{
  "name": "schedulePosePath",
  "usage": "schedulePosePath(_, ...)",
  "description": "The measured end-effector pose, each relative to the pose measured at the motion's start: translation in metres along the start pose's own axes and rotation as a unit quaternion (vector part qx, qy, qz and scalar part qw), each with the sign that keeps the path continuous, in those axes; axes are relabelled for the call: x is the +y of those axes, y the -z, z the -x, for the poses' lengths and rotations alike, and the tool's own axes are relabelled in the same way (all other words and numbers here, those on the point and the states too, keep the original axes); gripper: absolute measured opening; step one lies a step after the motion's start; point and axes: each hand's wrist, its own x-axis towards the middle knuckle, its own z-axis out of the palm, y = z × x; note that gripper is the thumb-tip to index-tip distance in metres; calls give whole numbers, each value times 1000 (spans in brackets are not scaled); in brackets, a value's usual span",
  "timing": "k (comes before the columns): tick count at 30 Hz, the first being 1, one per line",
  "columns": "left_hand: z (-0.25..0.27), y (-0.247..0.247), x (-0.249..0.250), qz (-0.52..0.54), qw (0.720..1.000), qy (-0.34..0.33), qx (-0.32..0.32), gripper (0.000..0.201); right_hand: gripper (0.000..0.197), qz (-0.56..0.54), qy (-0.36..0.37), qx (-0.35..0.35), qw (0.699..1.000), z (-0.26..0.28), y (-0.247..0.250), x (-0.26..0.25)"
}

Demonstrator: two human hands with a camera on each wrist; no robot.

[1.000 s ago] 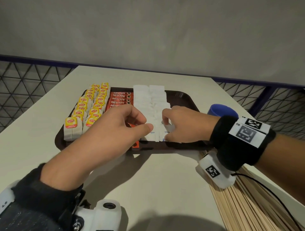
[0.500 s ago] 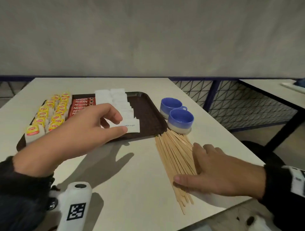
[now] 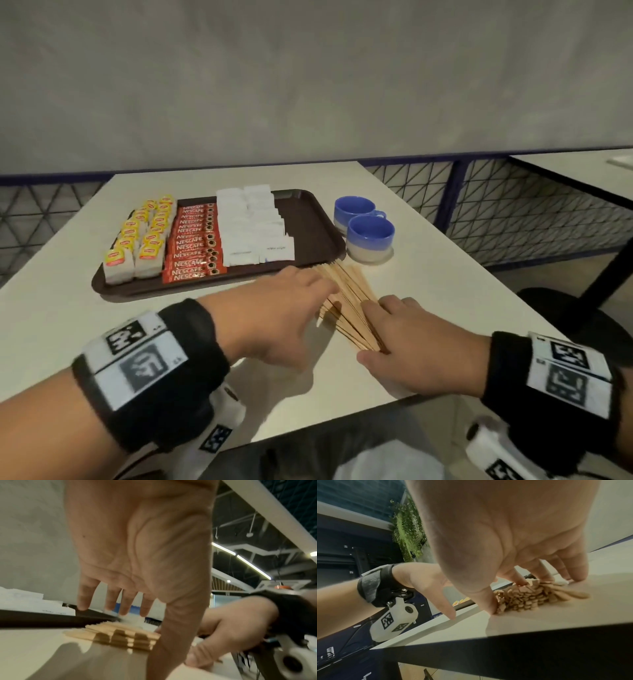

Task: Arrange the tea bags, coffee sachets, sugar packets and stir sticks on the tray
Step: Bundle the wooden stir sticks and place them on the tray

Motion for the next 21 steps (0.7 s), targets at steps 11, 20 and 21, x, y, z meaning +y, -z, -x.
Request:
schedulePosePath(11, -50, -9, 13, -74, 996, -43, -36, 67, 48, 3, 148, 31, 989, 0, -9, 17)
schedulePosePath(20, -37, -4, -4, 0, 997, 68, -42, 36, 41, -44, 207, 92, 973, -37, 5, 7)
schedulePosePath(21, -34, -3, -7, 23, 994, 89, -56, 39, 41, -60, 198, 96, 974, -42, 5, 3)
